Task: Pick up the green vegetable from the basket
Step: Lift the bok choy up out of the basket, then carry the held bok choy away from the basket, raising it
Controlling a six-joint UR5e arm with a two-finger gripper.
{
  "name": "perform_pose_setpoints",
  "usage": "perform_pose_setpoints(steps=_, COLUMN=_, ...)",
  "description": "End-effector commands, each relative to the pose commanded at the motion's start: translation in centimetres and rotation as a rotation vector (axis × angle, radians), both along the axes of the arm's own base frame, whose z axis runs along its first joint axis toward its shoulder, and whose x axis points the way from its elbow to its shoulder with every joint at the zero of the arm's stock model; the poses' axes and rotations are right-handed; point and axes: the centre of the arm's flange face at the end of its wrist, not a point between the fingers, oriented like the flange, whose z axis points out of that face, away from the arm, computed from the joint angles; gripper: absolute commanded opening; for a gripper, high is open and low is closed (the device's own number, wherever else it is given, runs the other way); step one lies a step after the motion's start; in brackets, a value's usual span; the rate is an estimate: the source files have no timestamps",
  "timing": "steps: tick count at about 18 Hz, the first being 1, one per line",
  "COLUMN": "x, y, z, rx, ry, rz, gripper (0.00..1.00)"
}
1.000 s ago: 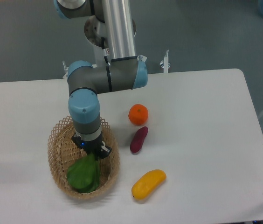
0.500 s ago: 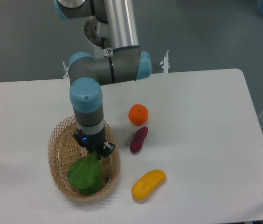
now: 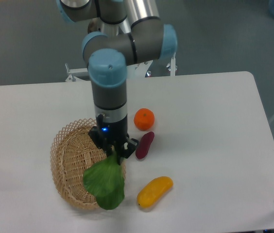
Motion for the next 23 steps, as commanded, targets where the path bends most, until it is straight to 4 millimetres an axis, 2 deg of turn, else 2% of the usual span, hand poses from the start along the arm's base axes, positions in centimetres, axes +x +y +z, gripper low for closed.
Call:
perform_pose_setpoints(steps=2, x=-1.5, y=-1.5, z=1.2, rx=0.005, ry=-0.008, rz=-0.010, gripper=0.37)
perform_pose_setpoints(steps=6, x=-5.7, y=-4.2, z=4.8, rx=0.092, ry=-0.039, rz=0.007, gripper=0.36)
perform_pose_setpoints(steps=9, x=-8.3, y=-6.2, z=6.2, rx=0.058, ry=-0.051, rz=-0.030, gripper=0.36)
perform_pose_setpoints(steps=16, x=-13.5, y=-11.2, z=6.1, rx=0.024, ry=0.008, rz=-0.134, gripper=0.37)
perform_pose_setpoints(steps=21, x=-15.6, y=-13.2, z=7.1, rx=0.027, ry=0.042, rz=-0.135, gripper=0.37)
perform_pose_setpoints(steps=23, x=-15.9, y=-13.4, z=7.2, rx=0.026, ry=0.046, rz=-0.131, gripper=0.37)
